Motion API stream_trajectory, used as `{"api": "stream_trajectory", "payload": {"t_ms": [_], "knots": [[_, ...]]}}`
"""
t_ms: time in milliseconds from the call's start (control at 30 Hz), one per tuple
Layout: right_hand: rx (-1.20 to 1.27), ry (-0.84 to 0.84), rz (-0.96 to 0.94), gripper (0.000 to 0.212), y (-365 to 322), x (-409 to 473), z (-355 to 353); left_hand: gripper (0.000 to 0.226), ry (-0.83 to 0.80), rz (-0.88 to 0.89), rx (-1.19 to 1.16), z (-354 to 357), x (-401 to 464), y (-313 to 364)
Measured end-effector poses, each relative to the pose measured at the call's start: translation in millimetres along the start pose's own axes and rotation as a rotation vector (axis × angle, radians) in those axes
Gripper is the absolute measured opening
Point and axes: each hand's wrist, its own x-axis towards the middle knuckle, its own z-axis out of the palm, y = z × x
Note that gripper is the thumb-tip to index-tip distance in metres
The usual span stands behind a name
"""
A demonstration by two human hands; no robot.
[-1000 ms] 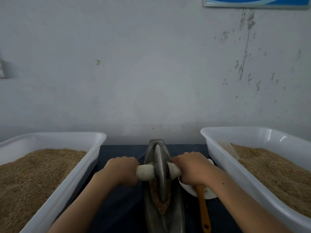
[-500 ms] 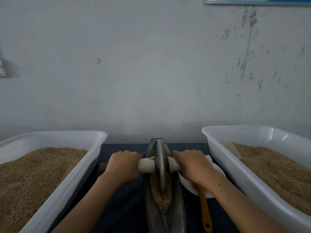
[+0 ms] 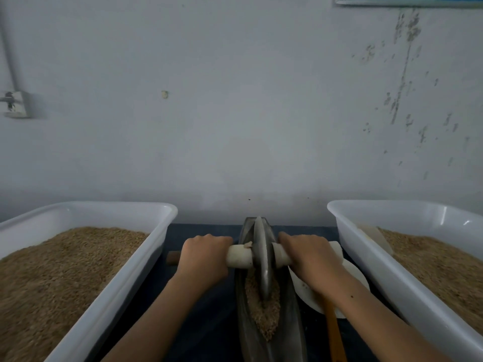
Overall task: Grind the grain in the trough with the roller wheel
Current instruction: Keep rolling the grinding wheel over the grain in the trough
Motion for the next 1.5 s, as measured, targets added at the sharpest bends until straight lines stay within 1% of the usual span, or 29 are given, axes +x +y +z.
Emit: {"api": "stream_trajectory", "payload": {"t_ms": [67, 167, 267, 367, 433, 500, 633, 700, 733, 800, 900, 1100, 1167, 1233, 1267, 1400, 1433, 1500], "knots": [[0.017, 0.03, 0.004, 0.023, 0.6, -0.3, 3.9, 0.021, 0.026, 0.003, -0.018, 1.3, 0.1, -0.7], [0.021, -0.012, -0.014, 0.024, 4.5, -1.4, 1.8, 0.024, -0.024, 0.022, -0.005, -0.2, 1.3, -2.7], [0.021, -0.114, -0.034, 0.025, 6.6, -4.2, -6.4, 0.03, -0.181, 0.048, 0.018, -5.2, 4.3, -3.2], [-0.01, -0.228, -0.076, 0.024, 5.5, -2.6, -12.6, 0.039, -0.38, 0.033, -0.036, -10.3, 6.1, -5.1], [-0.003, -0.262, -0.087, 0.024, 5.4, 0.3, -13.5, 0.041, -0.439, 0.017, -0.056, -11.0, 5.7, -5.7], [0.013, -0.23, -0.077, 0.023, 4.9, 1.7, -11.9, 0.036, -0.397, 0.006, -0.04, -10.3, 4.3, -4.2], [0.009, -0.029, -0.012, 0.023, 2.7, -0.5, -1.8, 0.022, -0.124, -0.013, 0.03, -5.0, 2.6, 1.6], [0.012, 0.029, 0.006, 0.019, 1.7, -1.6, 4.4, 0.02, -0.015, -0.013, 0.041, -1.8, 1.4, 3.3], [0.015, 0.044, 0.007, 0.018, 2.0, -1.6, 6.3, 0.02, 0.016, -0.01, 0.04, -0.5, 1.0, 3.5], [0.009, 0.052, 0.002, 0.018, 2.9, -2.1, 6.9, 0.021, 0.027, -0.001, 0.029, 1.1, 0.7, 2.2], [-0.016, 0.004, -0.023, 0.024, 3.5, -3.5, 1.9, 0.024, -0.069, 0.022, 0.013, -0.7, 2.7, -1.7], [-0.028, -0.22, -0.094, 0.028, 4.3, -1.2, -16.6, 0.043, -0.442, 0.016, -0.054, -9.8, 7.7, -5.7], [-0.042, -0.241, -0.106, 0.028, 3.0, 1.0, -17.8, 0.045, -0.483, 0.0, -0.085, -9.5, 6.8, -6.9], [-0.049, -0.19, -0.09, 0.026, 1.2, 1.5, -15.2, 0.041, -0.439, -0.009, -0.08, -8.4, 5.7, -6.5], [-0.043, -0.146, -0.069, 0.024, 0.7, 1.1, -12.6, 0.037, -0.385, -0.008, -0.063, -7.8, 5.0, -5.2], [-0.017, 0.002, 0.013, 0.022, -0.1, -0.3, 0.6, 0.022, -0.088, -0.009, 0.033, -5.3, 2.1, 2.4], [-0.017, 0.02, 0.02, 0.021, 0.1, -0.6, 2.8, 0.02, -0.048, -0.015, 0.04, -4.0, 1.3, 3.6], [-0.013, 0.025, 0.021, 0.021, 0.1, -0.9, 3.7, 0.019, -0.033, -0.023, 0.031, -2.7, 0.7, 3.9]]}}
